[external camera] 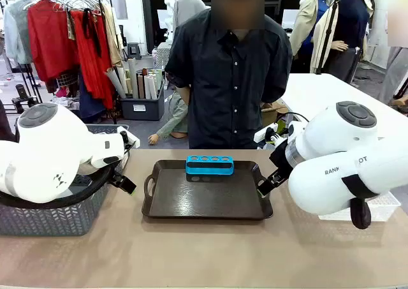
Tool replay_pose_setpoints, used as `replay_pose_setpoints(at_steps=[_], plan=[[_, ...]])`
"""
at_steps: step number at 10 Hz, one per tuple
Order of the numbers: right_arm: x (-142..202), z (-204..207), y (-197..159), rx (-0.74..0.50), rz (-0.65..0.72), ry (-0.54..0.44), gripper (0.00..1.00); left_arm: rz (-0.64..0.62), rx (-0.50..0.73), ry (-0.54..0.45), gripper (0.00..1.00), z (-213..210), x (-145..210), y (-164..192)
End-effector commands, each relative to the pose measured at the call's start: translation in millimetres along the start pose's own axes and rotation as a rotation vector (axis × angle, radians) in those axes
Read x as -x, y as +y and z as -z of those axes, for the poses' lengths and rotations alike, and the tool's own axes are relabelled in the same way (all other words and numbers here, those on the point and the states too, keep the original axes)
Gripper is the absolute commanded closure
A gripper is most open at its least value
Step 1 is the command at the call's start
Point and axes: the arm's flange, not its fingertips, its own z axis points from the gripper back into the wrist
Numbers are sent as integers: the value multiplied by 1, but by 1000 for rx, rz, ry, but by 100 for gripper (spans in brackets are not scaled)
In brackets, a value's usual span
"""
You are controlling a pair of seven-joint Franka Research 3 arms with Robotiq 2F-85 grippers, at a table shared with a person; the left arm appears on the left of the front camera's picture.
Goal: Prepare the laboratory tools.
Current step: Pick up one Large Measuring Cup and place it on the Handle tray.
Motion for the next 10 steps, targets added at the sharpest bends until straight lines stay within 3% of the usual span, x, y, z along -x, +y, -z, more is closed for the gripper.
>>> replay_pose_setpoints(at_steps=[1, 10], plan=[[0, 0, 0, 0, 0, 0, 0, 0, 0, 0, 0, 0, 0, 0], [0, 0, 0, 0, 0, 0, 0, 0, 0, 0, 0, 0, 0, 0]])
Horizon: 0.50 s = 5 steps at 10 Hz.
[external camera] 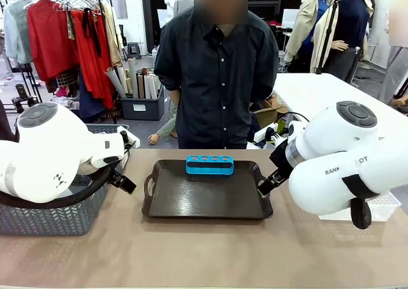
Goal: Prepare the laboratory tools.
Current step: Pick up one Large Measuring Cup and place it on the Handle tray.
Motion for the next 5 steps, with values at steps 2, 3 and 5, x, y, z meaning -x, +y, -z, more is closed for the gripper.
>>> replay_pose_setpoints(at_steps=[2, 3, 5], plan=[[0, 0, 0, 0, 1, 0, 0, 0, 0, 0, 0, 0, 0, 0], [0, 0, 0, 0, 1, 0, 0, 0, 0, 0, 0, 0, 0, 0], [0, 0, 0, 0, 1, 0, 0, 0, 0, 0, 0, 0, 0, 0]])
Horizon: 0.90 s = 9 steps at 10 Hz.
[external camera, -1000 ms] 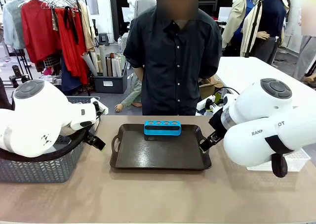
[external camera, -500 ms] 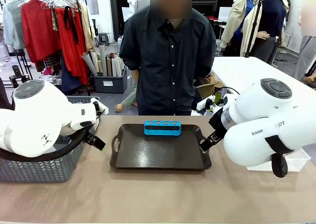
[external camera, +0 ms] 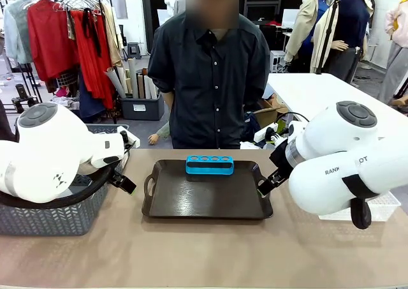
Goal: Prepare the laboratory tools.
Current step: Pick up one Large Measuring Cup and place it on the Handle tray.
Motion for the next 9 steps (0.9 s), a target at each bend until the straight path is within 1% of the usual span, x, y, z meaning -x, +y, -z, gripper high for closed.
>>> replay_pose_setpoints(at_steps=[1, 4, 5, 6, 8, 9], plan=[[0, 0, 0, 0, 1, 0, 0, 0, 0, 0, 0, 0, 0, 0], [0, 0, 0, 0, 0, 0, 0, 0, 0, 0, 0, 0, 0, 0], [-1, 0, 6, -35, -15, 6, 0, 0, 0, 0, 0, 0, 0, 0], [-4, -3, 13, -86, -20, 11, 0, 34, 6, -23, 0, -8, -3, -1], [-11, -9, 23, -161, -30, 11, 0, 98, 12, -31, 0, -25, -5, -6], [-16, -14, 27, -199, -27, 17, 0, 142, 14, -59, 0, -37, -7, -8]])
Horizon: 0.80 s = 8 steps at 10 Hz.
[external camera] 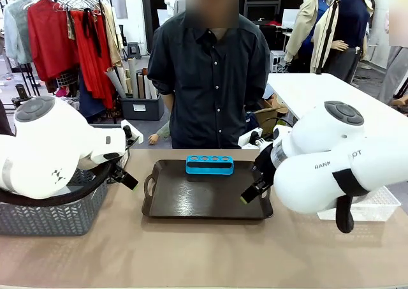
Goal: Prepare the laboratory tools.
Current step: Pick up one Large Measuring Cup and place it on the Handle tray.
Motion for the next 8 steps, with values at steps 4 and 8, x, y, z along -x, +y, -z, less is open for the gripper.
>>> replay_pose_setpoints(at_steps=[4, 8], plan=[[-27, -32, -17, -135, -21, -20, 0, 272, 47, -178, 0, -56, 13, 8], [-33, -42, -13, -106, 0, -30, 0, 260, 21, -163, 0, -55, -23, 2]])
